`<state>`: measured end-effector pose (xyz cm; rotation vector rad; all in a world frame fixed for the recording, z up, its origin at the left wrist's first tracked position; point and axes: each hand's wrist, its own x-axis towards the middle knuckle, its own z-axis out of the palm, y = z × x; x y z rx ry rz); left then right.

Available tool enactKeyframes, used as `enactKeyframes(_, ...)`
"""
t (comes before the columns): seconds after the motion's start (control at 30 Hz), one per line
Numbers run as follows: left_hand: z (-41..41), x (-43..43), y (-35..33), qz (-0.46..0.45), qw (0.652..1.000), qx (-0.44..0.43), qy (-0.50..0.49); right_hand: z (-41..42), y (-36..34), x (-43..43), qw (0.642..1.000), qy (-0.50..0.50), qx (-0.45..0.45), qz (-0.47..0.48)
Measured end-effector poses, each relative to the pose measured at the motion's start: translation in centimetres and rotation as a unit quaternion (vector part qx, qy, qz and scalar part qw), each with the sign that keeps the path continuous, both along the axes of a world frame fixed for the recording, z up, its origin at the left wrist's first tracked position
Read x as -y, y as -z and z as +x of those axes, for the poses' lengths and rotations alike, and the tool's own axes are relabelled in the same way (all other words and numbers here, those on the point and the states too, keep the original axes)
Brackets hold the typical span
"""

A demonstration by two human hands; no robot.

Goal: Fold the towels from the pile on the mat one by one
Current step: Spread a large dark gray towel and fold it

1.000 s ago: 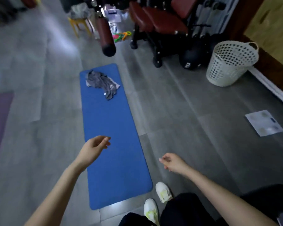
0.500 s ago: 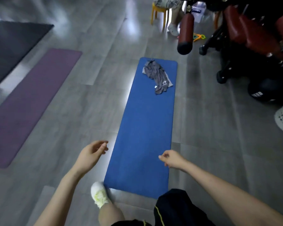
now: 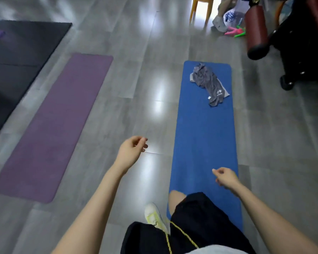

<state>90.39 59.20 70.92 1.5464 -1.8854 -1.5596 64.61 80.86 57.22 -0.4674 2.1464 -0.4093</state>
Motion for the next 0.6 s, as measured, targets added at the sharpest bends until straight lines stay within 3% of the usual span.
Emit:
enactKeyframes(0.17, 0.0, 10.2, 0.8, 0.007, 1.000, -0.008, -0.001, 1.3, -0.3, 6.7, 0.996, 0.084, 0.023, -0.009)
enactKeyframes(0.33, -5.3, 19.2, 1.8, 0.018, 0.997, -0.024, 0.072, -1.4, 1.6, 13.6, 0.983, 0.179, 0.048, -0.002)
enactKeyframes(0.6, -14.0, 38.9, 0.9, -0.038, 0.988, 0.042, 0.146, -9.4, 2.1, 31.4, 0.966, 0.241, 0.092, 0.025)
